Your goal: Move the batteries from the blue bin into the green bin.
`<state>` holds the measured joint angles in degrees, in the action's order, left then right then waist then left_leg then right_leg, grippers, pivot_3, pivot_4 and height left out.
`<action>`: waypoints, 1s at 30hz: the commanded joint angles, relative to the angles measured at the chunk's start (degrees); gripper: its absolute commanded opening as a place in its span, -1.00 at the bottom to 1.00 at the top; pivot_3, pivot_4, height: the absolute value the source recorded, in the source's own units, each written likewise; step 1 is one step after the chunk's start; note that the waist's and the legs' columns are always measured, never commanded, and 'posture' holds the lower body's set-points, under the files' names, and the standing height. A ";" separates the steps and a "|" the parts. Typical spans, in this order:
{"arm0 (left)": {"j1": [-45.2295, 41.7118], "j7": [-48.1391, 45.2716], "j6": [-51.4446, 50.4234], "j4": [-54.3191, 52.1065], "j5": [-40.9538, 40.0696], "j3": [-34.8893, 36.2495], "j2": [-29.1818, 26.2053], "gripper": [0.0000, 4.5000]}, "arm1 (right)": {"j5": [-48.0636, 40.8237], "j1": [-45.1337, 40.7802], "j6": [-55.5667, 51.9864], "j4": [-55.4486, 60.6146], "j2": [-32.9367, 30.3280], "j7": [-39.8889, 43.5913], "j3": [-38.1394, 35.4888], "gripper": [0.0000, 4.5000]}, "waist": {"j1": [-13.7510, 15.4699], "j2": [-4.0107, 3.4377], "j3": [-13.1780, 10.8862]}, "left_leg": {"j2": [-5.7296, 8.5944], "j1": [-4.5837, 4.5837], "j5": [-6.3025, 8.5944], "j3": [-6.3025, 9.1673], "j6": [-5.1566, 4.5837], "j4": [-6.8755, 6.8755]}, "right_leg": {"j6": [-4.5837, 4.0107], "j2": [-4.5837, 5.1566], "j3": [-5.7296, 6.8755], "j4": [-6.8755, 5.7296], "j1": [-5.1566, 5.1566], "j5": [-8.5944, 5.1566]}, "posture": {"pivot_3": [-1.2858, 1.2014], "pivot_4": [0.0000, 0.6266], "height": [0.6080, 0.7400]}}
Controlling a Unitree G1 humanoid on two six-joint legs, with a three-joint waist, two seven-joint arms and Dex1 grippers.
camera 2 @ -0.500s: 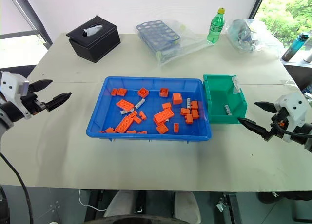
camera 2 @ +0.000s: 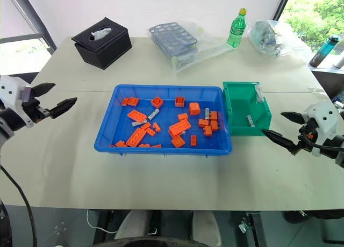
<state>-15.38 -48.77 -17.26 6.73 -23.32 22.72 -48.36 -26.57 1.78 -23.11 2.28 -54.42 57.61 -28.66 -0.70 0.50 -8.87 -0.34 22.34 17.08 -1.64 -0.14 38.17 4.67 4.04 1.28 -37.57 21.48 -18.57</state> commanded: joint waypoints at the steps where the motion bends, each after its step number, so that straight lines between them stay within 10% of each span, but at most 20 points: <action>1: 0.20 -0.23 0.11 -1.26 -0.69 1.08 -0.59 0.98 | -1.37 -0.50 -0.79 2.03 -0.37 -0.01 -1.32 1.00 | 0.02 0.00 0.00 | 0.00 0.00 0.00 0.00 0.00 0.00 | 0.00 0.00 0.00 0.00 0.00 0.00 | 0.03 -0.52 0.89; 18: 1.15 -0.38 -3.44 -9.51 -4.02 -0.40 1.71 0.98 | -1.47 -9.09 -3.21 5.64 -3.33 1.23 5.03 1.00 | -0.12 -0.01 -0.01 | 0.01 0.00 0.00 0.00 0.00 -0.01 | 0.00 0.02 0.00 0.00 0.01 0.00 | 0.03 -0.52 0.89; 30: -1.78 -13.19 -11.23 -19.94 -11.24 -5.76 -5.43 0.98 | -1.89 -42.79 -20.20 11.95 13.84 -3.66 35.85 1.00 | -0.45 -0.10 -0.07 | 0.00 0.15 -0.12 -0.02 0.22 -0.04 | -0.02 0.01 0.00 -0.03 0.27 0.01 | 0.03 -0.52 0.89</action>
<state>-16.84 -59.43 -28.33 -11.20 -33.30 16.41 -51.71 -29.01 -37.63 -40.85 13.76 -43.25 55.71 3.66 -1.15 0.39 -8.94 -0.34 22.53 16.92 -1.67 0.14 38.11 4.65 4.06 1.27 -37.65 21.83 -18.57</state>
